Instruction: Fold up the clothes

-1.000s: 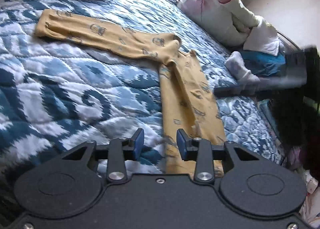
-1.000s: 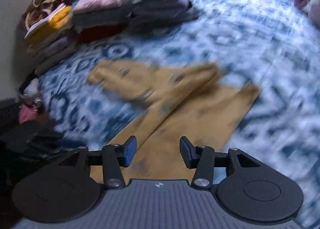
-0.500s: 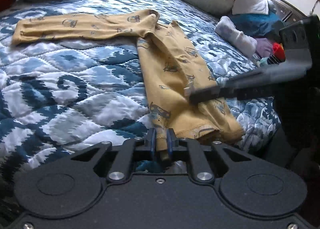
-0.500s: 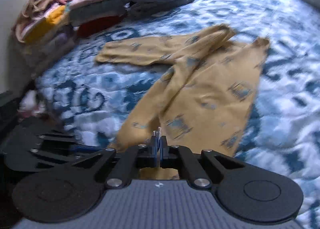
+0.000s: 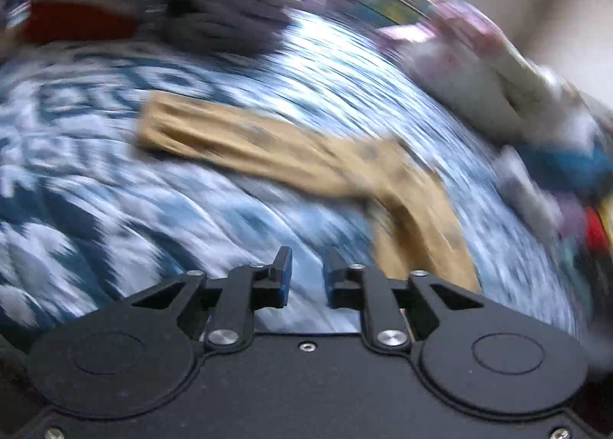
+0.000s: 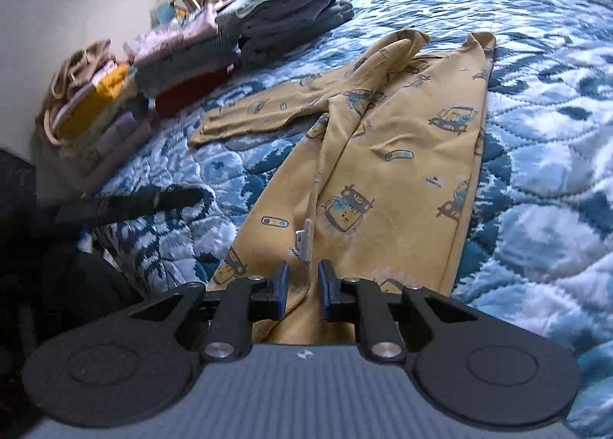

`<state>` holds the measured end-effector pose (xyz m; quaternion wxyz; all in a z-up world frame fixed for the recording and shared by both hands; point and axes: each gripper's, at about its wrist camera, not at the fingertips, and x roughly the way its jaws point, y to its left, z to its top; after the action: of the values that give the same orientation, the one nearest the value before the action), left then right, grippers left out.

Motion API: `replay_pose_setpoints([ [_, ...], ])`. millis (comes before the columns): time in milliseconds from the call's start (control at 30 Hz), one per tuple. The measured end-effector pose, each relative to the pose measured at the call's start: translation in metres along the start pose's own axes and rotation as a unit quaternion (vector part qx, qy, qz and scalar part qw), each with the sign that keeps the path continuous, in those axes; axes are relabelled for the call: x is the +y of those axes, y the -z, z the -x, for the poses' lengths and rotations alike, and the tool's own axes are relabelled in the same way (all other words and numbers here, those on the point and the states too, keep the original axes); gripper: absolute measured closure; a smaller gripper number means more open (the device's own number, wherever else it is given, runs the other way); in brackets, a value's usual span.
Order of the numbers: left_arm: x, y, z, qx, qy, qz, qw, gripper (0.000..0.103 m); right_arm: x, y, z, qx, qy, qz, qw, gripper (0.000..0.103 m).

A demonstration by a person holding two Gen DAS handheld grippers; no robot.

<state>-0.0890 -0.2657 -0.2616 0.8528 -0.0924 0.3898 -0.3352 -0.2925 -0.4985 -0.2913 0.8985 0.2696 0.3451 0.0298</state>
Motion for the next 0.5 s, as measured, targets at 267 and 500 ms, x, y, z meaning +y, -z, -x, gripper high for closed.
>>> replay_pose_setpoints([
  [267,0.057,-0.065,-0.049,-0.038,-0.105,0.095,0.9892,0.071,-0.027,-0.004,0.004,-0.020,-0.068,-0.046,0.996,0.079],
  [500,0.007,-0.067,-0.047,-0.064,-0.069,0.052,0.9942,0.097,-0.061,-0.012,0.026,-0.073,-0.098,-0.110,0.986,0.067],
])
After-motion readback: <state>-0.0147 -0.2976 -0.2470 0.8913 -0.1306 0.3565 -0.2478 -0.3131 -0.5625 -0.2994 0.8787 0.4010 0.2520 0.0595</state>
